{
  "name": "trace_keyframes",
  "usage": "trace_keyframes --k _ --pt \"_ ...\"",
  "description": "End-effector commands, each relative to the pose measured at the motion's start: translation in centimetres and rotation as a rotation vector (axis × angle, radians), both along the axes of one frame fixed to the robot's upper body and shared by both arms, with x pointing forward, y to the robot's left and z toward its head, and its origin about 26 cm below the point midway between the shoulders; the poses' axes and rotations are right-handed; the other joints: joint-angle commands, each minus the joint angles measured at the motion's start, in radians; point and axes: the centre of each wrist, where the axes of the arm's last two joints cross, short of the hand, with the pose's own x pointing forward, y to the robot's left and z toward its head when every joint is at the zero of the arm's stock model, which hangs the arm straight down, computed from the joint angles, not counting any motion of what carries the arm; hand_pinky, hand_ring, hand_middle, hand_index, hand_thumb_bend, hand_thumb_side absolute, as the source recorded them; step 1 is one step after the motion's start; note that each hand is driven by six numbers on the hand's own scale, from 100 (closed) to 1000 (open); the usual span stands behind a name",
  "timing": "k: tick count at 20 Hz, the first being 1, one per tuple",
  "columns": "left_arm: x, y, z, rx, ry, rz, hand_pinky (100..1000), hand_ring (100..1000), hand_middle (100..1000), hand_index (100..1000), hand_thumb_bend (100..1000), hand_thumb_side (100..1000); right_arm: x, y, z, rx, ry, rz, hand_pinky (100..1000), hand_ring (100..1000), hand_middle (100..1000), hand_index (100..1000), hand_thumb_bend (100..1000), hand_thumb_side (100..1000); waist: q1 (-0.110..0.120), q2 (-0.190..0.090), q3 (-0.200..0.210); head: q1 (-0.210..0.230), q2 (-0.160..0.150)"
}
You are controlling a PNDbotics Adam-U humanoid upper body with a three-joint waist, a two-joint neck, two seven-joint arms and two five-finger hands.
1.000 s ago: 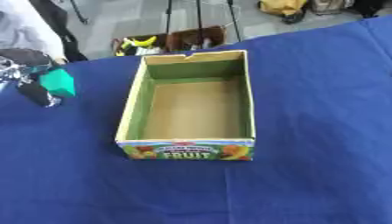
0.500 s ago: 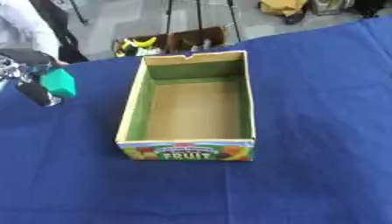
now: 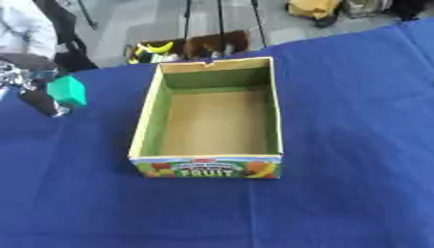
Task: Pick up objects on the table and place them in the box.
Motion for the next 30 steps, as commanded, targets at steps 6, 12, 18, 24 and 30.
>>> trace_keyframes --k 6,12,18,24,30 --pt "-2.8 -3.5 4.9 0.020 -0.164 -0.185 532 520 714 775 100 426 -0.3 -0.1 0.5 -0.008 -0.018 0.004 869 905 816 925 100 1000 -0.009 -0.041 0.009 -0.051 0.016" --pt "-5.7 -8.6 7.1 0.066 -0.237 -0.369 533 519 719 777 100 429 -0.2 0.2 0.6 -0.012 -0.020 0.020 869 905 816 925 100 1000 -0.012 -0.051 0.011 -0.063 0.026" --pt "-6.9 -13.0 7.9 0.065 -0.241 -0.507 529 517 717 776 100 428 -0.1 0.4 0.5 -0.015 -0.015 0.032 870 904 816 925 100 1000 -0.008 -0.061 0.006 -0.057 0.033" --pt "-5.7 -16.4 6.8 0.032 -0.188 -0.577 519 512 713 774 100 433 -0.1 0.7 0.7 -0.016 -0.020 0.045 870 904 817 925 100 1000 -0.004 -0.063 -0.004 -0.047 0.029" --pt "-3.0 -18.4 3.7 -0.008 -0.096 -0.569 511 510 714 775 100 450 -0.1 1.1 1.1 -0.018 -0.038 0.068 870 903 817 925 100 1000 -0.001 -0.057 -0.020 -0.038 0.018"
